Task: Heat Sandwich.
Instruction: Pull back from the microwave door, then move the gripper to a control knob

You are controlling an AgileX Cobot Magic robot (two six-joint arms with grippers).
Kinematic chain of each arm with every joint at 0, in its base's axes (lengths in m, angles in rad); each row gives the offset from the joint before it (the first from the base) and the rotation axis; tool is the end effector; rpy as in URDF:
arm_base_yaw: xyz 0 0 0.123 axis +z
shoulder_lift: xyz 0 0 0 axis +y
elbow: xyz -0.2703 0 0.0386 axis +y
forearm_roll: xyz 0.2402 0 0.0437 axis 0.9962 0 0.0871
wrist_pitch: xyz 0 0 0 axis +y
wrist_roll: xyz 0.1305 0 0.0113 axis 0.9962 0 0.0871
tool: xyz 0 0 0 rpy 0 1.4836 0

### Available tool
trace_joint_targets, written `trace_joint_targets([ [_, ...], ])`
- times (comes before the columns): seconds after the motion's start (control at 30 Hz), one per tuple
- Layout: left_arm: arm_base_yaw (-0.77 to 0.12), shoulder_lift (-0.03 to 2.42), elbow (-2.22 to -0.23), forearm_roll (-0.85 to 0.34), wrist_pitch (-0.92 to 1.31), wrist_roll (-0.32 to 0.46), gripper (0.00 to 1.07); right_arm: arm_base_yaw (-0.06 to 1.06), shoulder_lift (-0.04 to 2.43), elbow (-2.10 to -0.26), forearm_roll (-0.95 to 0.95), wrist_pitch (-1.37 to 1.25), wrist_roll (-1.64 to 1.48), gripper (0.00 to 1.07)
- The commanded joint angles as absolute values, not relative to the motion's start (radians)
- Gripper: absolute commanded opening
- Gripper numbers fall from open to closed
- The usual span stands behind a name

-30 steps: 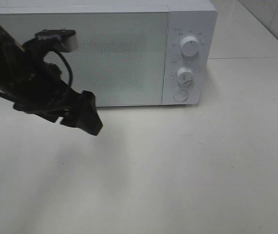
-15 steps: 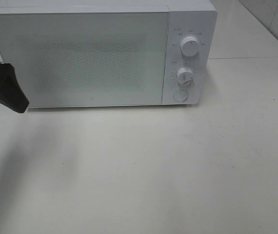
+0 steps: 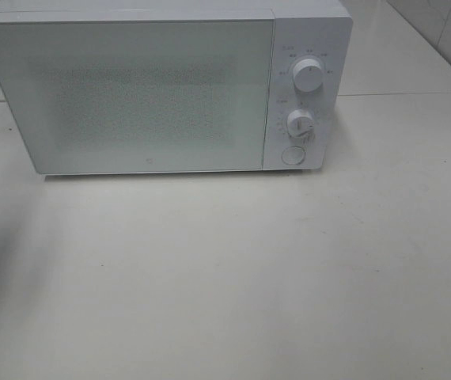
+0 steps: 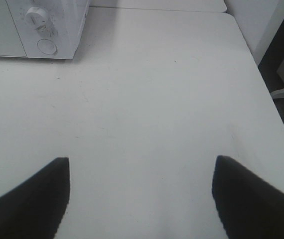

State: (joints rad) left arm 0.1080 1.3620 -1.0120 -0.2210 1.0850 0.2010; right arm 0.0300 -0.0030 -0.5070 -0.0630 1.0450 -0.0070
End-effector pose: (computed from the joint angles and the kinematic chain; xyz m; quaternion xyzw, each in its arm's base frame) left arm 0.2532 0.0019 0.2291 0.0056 0.9885 -0.0844 0.1251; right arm 0.0360 -0.0061 0.2596 -0.0145 0.8459 -0.0254 0.5325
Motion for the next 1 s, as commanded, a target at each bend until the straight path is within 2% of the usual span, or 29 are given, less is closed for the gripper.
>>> trace_joint_targets([
  [0.03, 0.113, 1.289, -0.960, -0.129, 1.068, 0.113, 0.97, 0.022, -0.031, -0.505, -0.063, 1.033, 0.000, 0.76],
  [0.07, 0.113, 1.289, -0.960, -0.129, 1.068, 0.113, 0.97, 0.022, -0.031, -0.505, -0.063, 1.033, 0.000, 0.76],
  [0.13, 0.113, 1.208, -0.903, -0.053, 1.047, 0.052, 0.97, 0.022, -0.031, -0.505, -0.063, 1.033, 0.000, 0.76],
  [0.23, 0.113, 1.120, -0.846, -0.029, 1.039, 0.032, 0.97, 0.022, -0.031, -0.505, -0.063, 1.033, 0.000, 0.76],
  [0.53, 0.113, 0.754, -0.682, -0.057, 1.016, 0.055, 0.97, 0.022, -0.031, -0.505, -0.063, 1.033, 0.000, 0.76],
  [1.0, 0.113, 0.296, -0.556, -0.058, 1.027, 0.057, 0.97, 0.022, -0.031, -0.505, -0.063, 1.033, 0.000, 0.76],
])
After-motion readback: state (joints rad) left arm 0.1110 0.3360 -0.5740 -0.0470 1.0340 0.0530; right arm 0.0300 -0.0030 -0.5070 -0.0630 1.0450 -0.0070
